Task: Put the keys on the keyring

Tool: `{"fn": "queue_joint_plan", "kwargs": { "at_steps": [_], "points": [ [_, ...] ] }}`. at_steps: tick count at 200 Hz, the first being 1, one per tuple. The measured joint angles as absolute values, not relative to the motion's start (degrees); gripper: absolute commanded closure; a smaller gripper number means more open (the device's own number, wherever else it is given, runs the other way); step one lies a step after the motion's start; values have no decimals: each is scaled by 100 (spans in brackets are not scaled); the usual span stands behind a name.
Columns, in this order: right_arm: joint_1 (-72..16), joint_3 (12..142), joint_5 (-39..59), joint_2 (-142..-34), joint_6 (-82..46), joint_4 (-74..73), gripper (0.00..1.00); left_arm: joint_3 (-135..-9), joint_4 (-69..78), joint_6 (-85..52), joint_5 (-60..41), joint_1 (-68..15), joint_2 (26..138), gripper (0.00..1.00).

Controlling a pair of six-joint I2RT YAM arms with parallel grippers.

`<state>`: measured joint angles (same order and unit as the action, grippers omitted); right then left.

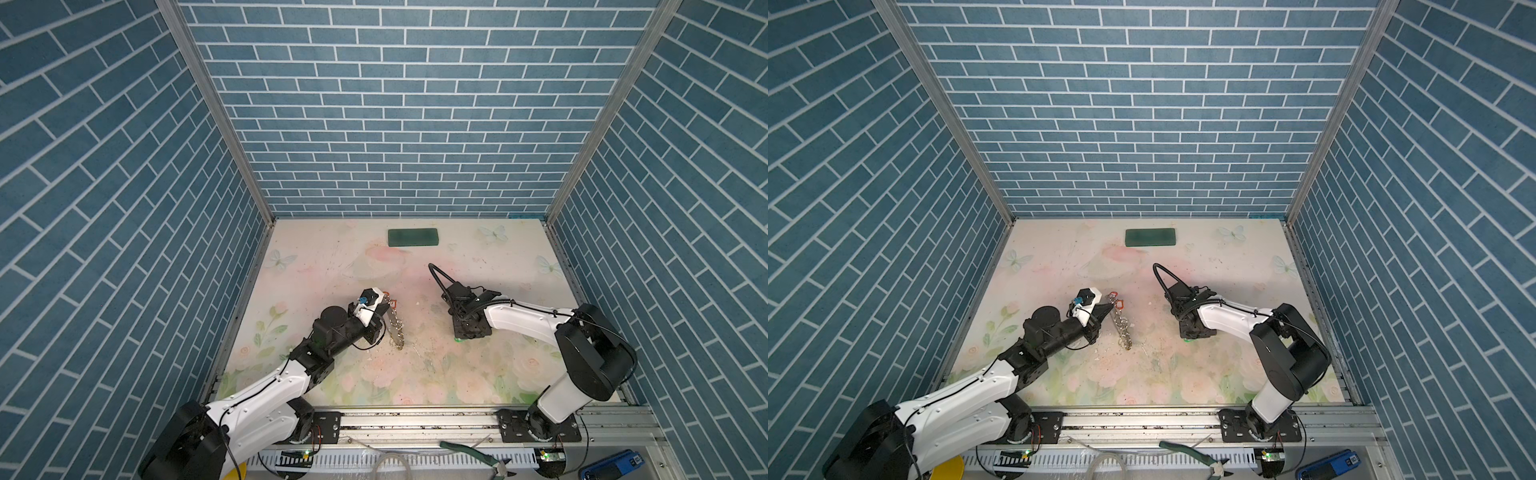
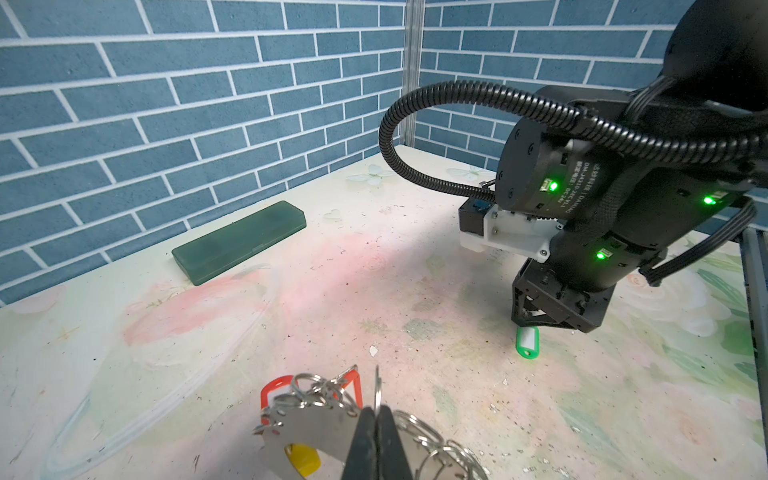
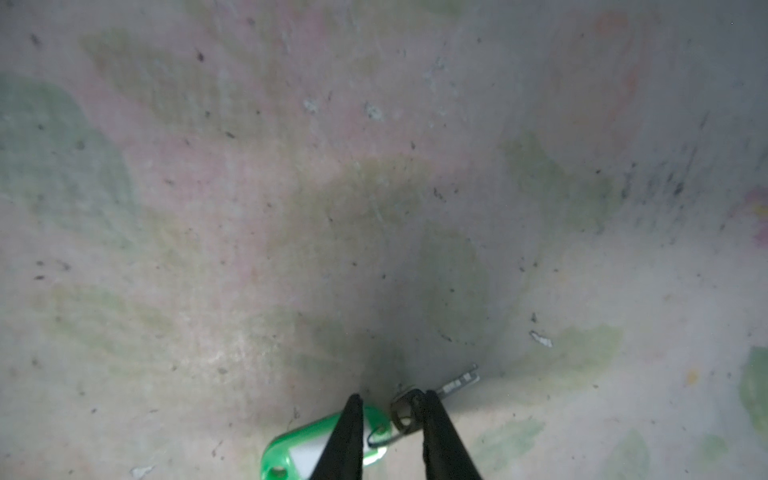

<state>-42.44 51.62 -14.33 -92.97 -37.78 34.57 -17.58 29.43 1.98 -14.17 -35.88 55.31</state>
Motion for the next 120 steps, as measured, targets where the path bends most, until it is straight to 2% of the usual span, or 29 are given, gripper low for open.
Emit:
{"fn": "queue_joint_plan", "kwargs": {
  "at_steps": [52,120],
  "points": [
    [-4257,5162,-1599,-9295,-3881,3570,84,-1758,2943,198,-1422,-3588,5555,100],
    [-4318,5159,-1900,-9236,-3922,3763,88,-1758,2943,198,-1422,-3588,5561,100]
  ]
}}
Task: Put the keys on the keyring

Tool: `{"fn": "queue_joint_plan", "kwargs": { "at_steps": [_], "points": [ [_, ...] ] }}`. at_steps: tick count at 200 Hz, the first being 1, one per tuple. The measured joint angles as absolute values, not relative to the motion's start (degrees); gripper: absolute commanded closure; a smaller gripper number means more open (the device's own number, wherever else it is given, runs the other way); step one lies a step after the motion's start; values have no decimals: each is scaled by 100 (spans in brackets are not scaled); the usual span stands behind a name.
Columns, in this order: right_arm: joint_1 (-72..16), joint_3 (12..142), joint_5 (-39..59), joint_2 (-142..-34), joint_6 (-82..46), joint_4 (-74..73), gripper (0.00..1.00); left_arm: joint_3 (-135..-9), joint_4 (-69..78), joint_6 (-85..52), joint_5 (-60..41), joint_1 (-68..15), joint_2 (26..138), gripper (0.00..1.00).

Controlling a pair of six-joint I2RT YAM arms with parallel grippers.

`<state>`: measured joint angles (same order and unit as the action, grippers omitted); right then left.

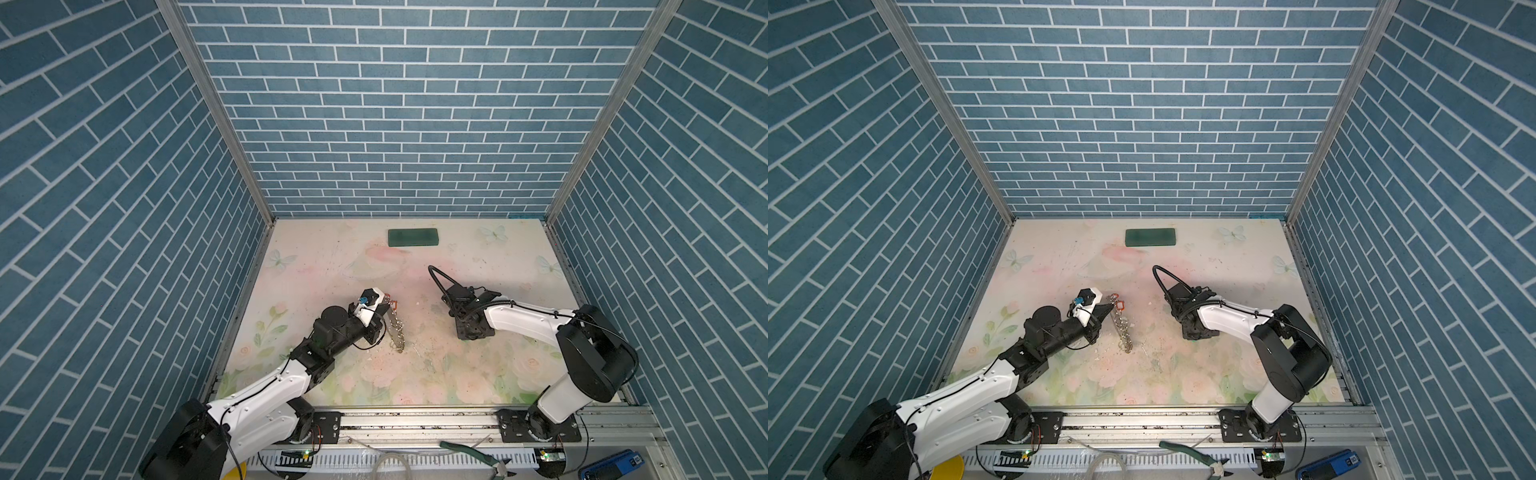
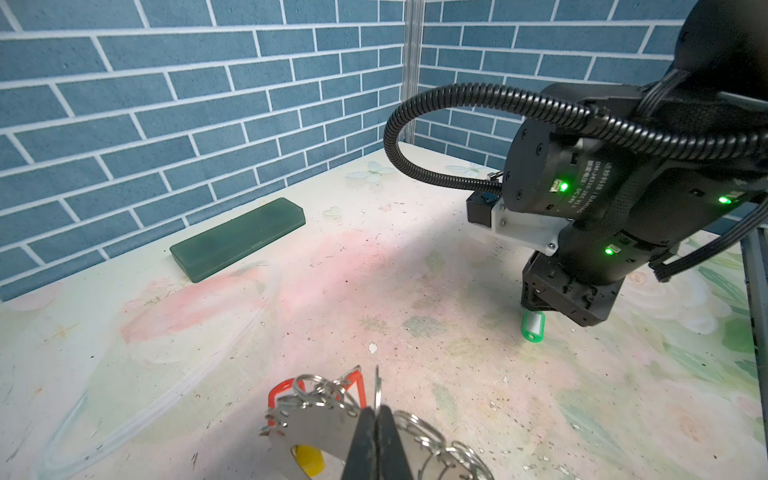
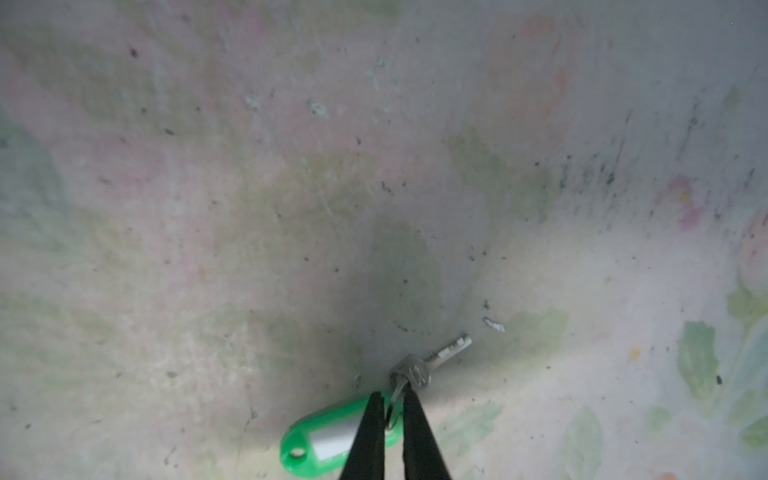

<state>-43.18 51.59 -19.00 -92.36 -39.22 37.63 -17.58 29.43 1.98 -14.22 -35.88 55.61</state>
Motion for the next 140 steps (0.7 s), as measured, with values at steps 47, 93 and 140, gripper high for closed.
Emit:
{"fn": "queue_joint_plan", "kwargs": {
  "at_steps": [47,93,140],
  "points": [
    [-4340,5153,-2099,-9205,-3927,3881,88,-1758,2943,198,-1422,-3588,5564,100],
    [-4340,5153,-2075,-9205,-3927,3844,88,-1758,2943,198,-1422,-3588,5564,100],
    [-4283,5151,-1951,-9205,-3927,3706,87,-1758,2943,198,-1428,-3588,5564,100]
  ]
}}
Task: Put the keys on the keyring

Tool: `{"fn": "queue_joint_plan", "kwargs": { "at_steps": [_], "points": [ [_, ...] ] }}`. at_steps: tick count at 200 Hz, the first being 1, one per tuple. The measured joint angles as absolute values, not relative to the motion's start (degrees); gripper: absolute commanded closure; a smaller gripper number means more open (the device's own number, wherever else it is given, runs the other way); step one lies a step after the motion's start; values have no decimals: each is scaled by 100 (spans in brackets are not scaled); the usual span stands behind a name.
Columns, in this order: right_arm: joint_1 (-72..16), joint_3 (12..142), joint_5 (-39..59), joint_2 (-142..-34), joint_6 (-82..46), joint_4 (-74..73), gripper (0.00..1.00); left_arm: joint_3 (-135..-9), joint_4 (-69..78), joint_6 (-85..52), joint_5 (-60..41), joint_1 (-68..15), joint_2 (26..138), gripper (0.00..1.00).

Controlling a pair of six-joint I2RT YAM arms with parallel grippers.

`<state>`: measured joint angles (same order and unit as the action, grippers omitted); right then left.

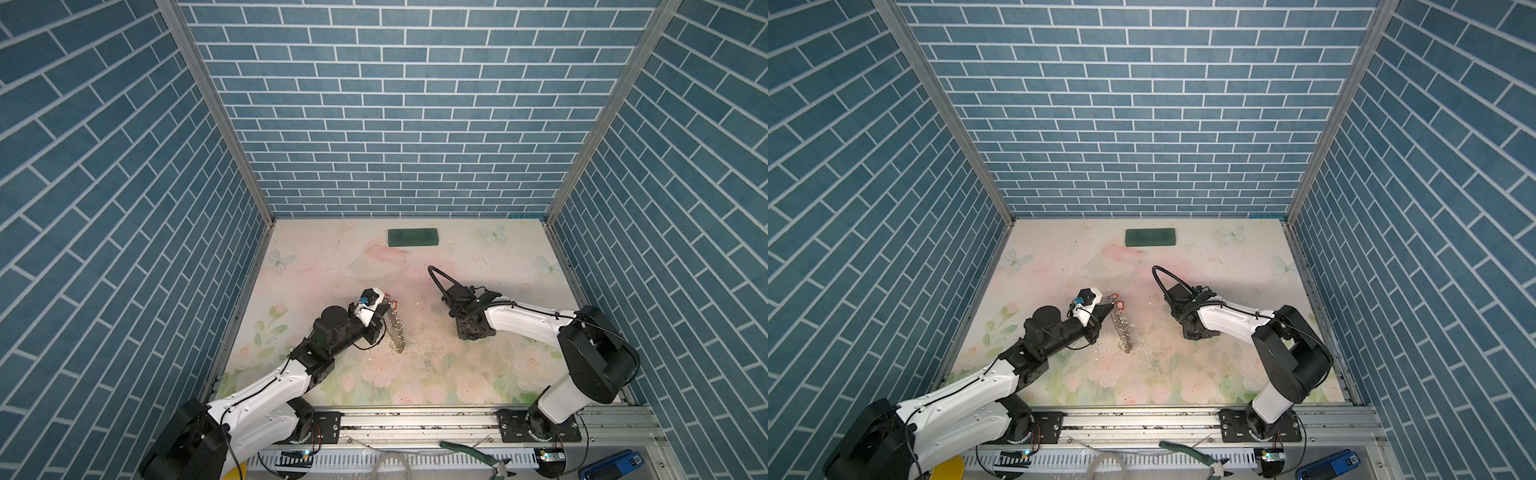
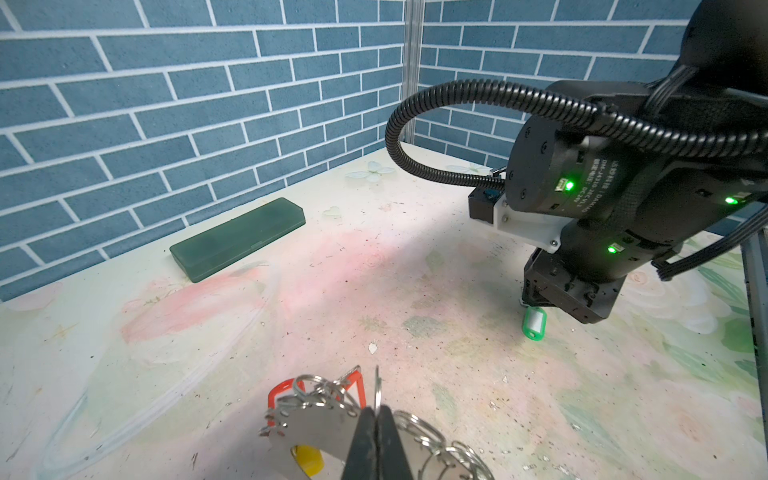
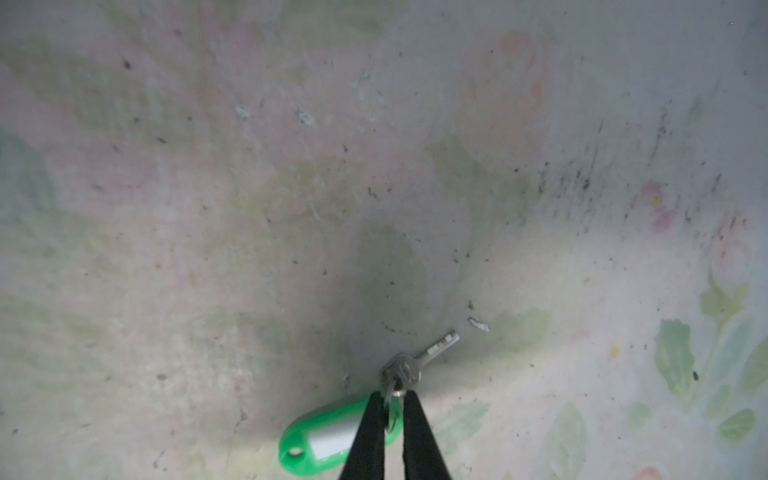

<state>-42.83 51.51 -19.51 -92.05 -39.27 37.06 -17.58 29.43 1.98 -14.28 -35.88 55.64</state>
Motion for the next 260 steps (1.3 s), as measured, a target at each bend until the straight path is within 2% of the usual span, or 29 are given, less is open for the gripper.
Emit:
{"fn": "queue_joint_plan", "kwargs": {
  "at_steps": [98,260],
  "points": [
    [-4204,5151,-1835,-9314,-3922,3662,86,-1758,2943,198,-1439,-3590,5564,100],
    [-4206,5135,-2102,-9299,-3922,4034,93,-1758,2943,198,-1439,-3590,5564,100]
  ]
}}
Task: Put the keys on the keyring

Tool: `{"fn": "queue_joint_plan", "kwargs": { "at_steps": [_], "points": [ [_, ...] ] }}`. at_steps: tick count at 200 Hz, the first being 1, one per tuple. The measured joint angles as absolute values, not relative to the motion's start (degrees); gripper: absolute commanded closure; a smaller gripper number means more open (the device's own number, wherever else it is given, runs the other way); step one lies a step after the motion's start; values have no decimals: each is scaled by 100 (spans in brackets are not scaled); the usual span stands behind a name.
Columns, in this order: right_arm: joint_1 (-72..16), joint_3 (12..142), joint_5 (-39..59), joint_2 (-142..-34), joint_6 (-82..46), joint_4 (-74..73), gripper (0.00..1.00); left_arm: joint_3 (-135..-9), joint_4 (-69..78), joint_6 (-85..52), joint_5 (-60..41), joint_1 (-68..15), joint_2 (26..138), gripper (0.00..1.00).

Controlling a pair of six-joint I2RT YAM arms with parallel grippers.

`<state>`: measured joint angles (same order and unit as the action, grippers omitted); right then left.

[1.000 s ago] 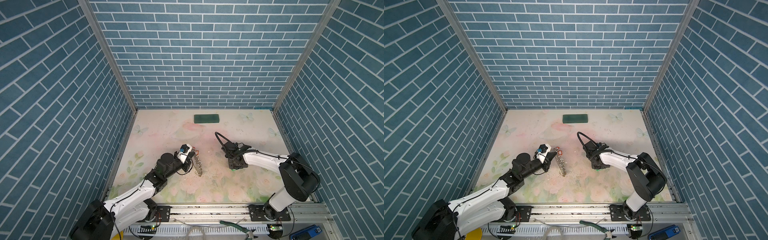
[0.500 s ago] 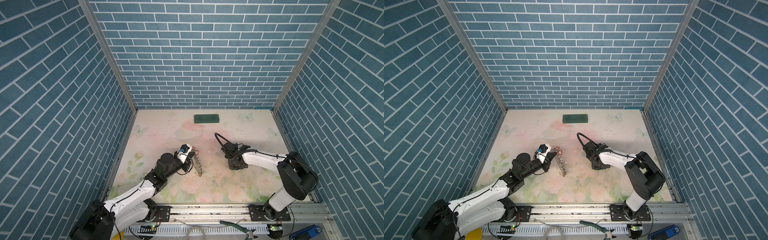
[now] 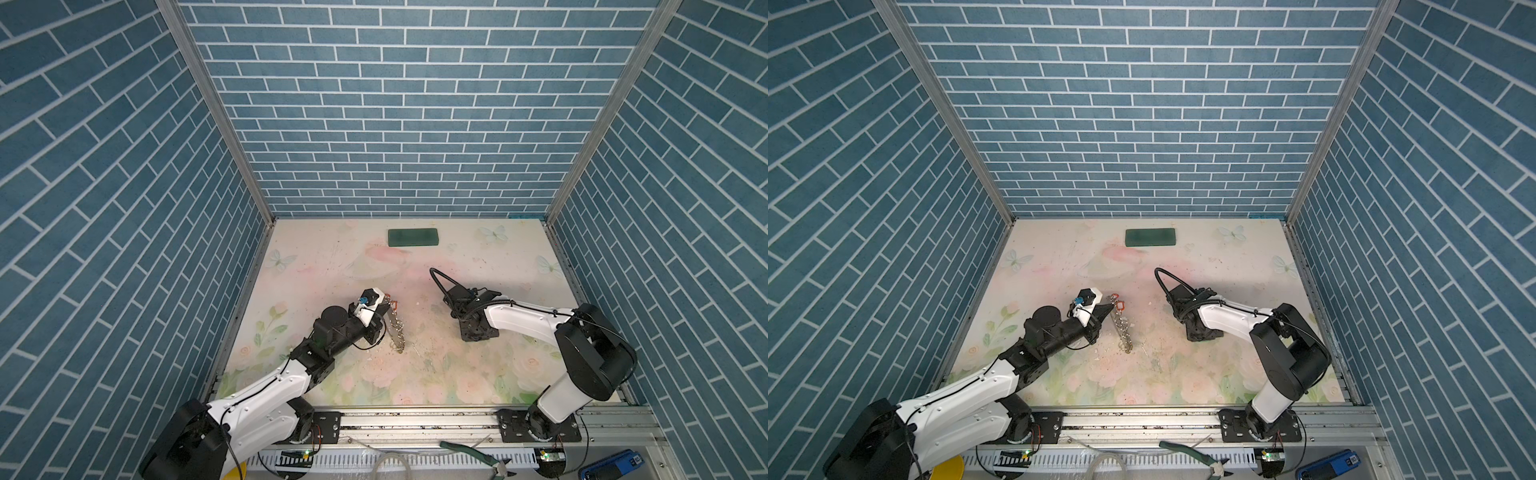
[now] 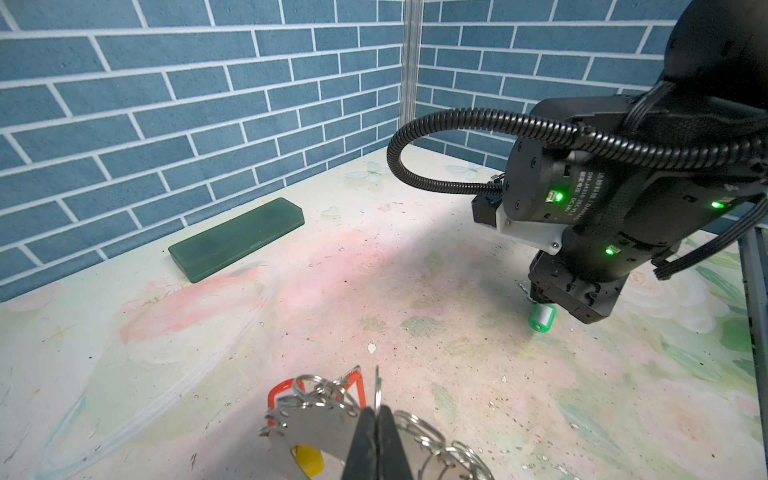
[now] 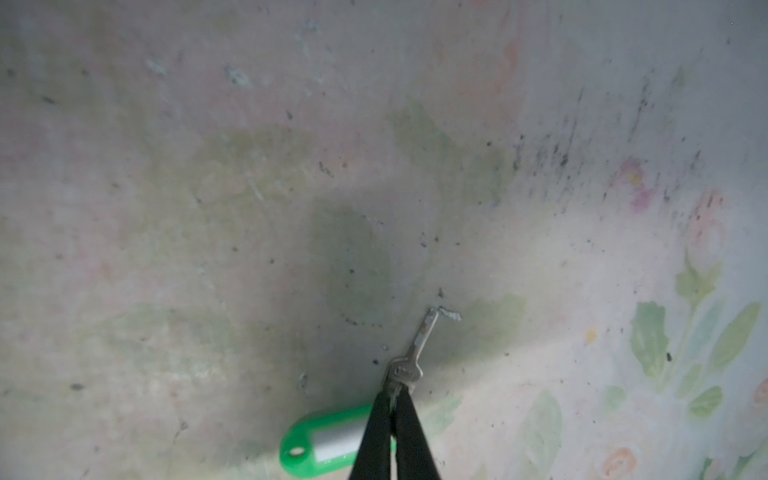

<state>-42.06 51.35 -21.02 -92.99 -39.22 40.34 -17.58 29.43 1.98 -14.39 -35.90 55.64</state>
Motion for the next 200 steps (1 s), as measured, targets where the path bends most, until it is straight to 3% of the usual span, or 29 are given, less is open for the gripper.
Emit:
{"fn": "queue_joint_plan", "kwargs": {
  "at_steps": [84,165,200],
  "points": [
    [-4204,5105,-2171,-9295,-3922,4121,89,-1758,2943,198,-1439,-3590,5564,100],
    [-4193,5105,-2226,-9249,-3918,4147,100,-1758,2943,198,-1441,-3590,5575,100],
    [-4193,5037,-2209,-8420,-3848,3992,100,-1758,2943,198,-1461,-3590,5594,100]
  ]
}}
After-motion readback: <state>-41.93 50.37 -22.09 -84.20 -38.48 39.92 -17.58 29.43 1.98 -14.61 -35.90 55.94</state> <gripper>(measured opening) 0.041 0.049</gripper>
